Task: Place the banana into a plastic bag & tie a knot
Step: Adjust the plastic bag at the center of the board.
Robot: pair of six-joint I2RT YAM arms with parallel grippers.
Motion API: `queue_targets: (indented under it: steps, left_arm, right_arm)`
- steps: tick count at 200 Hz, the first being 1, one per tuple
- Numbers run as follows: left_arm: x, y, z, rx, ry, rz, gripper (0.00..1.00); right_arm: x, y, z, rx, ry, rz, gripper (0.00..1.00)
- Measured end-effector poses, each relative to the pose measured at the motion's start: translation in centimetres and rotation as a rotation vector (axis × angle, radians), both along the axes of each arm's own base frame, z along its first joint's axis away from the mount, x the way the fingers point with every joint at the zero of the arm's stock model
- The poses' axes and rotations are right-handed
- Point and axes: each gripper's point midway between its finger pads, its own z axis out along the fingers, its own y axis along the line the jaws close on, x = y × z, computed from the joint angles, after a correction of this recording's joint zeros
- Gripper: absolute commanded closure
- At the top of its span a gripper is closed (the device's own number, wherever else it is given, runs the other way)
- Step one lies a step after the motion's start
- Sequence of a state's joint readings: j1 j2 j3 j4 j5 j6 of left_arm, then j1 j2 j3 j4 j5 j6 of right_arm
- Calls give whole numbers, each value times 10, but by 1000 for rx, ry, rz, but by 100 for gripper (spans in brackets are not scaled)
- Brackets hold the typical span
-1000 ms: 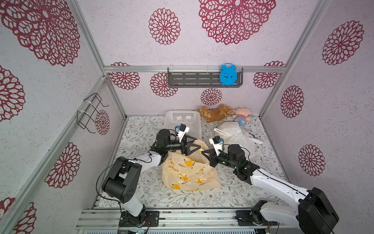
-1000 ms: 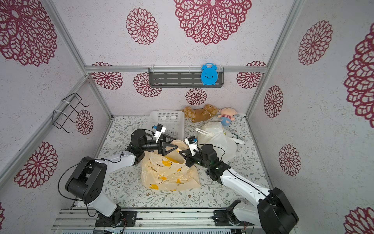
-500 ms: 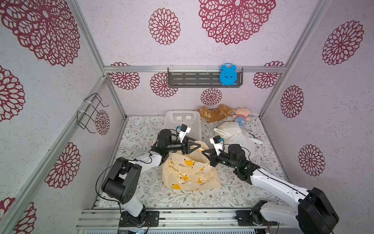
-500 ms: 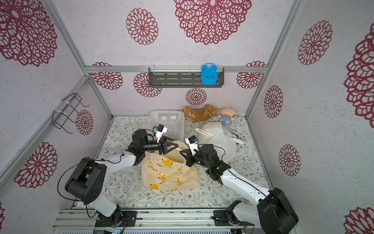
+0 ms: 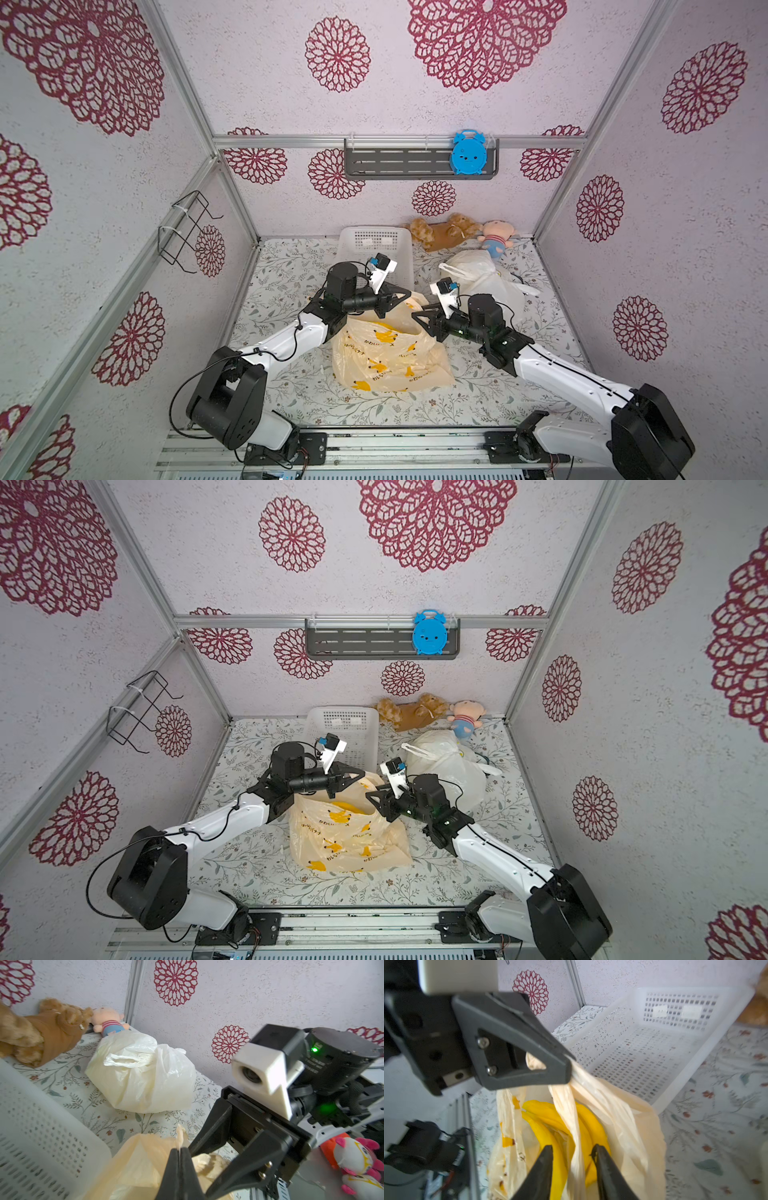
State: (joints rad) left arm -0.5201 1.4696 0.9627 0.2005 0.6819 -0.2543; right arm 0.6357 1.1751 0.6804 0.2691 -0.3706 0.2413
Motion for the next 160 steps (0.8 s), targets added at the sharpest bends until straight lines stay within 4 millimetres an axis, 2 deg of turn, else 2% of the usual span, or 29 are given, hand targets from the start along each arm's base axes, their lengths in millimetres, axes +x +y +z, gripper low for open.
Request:
queue_targets:
  steps: [29,48,74,97,133,160]
  left_arm:
    - [5,5,2,70,-8,35,100]
    - [4,5,1,113,-2,41,100]
    - [2,5,1,160,1,36,100]
    - [-2,6,2,187,2,28,100]
    - [-7,10,11,203,-11,22,100]
    - [-11,12,19,199,-28,20,100]
  right_arm:
    - [6,-10,24,-13,-57,-20,13]
    - [15,-21,40,-14,-95,-54,2]
    - [25,-27,49,-29,-122,-62,2]
    - [34,-17,49,-58,-124,-10,1]
    - [37,1,32,-98,-98,96,2]
    - [32,10,22,-101,-77,173,10]
